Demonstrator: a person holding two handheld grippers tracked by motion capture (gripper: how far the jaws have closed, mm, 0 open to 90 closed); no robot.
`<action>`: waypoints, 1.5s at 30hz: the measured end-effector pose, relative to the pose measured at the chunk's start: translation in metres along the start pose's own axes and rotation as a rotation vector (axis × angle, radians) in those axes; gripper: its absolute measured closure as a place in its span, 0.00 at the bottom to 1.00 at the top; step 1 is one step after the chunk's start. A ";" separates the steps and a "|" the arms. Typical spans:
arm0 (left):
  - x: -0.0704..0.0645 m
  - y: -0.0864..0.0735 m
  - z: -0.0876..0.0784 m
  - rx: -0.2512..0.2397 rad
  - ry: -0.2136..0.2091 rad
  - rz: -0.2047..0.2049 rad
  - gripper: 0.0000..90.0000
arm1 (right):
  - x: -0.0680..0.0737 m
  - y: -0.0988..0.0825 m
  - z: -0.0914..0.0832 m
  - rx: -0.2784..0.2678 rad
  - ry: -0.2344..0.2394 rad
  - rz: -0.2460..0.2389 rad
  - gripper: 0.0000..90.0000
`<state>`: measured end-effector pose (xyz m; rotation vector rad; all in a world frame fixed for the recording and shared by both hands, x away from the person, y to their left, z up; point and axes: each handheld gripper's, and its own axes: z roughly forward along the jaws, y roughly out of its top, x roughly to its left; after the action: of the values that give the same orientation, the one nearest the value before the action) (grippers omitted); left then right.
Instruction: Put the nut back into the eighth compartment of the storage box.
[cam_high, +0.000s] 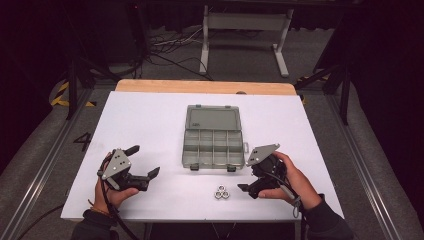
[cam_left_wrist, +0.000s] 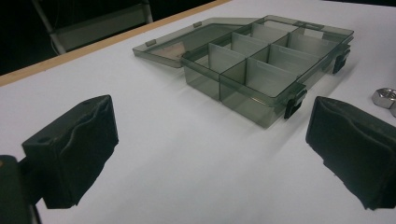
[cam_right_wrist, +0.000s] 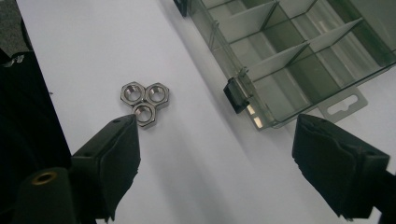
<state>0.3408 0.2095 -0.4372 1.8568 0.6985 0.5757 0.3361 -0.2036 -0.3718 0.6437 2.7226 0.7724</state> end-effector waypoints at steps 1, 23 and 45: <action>0.000 0.000 0.000 -0.001 0.001 0.001 0.03 | 0.001 -0.001 0.002 0.008 0.008 -0.001 0.18; 0.000 -0.001 0.003 0.023 -0.008 0.007 0.03 | 0.031 0.024 0.050 0.219 0.165 -0.143 0.36; -0.001 -0.002 0.006 0.043 -0.016 0.010 0.03 | 0.031 0.027 0.075 0.317 0.189 -0.197 0.78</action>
<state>0.3439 0.2052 -0.4411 1.9039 0.6960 0.5555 0.3435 -0.1355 -0.4229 0.3664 3.0558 0.3746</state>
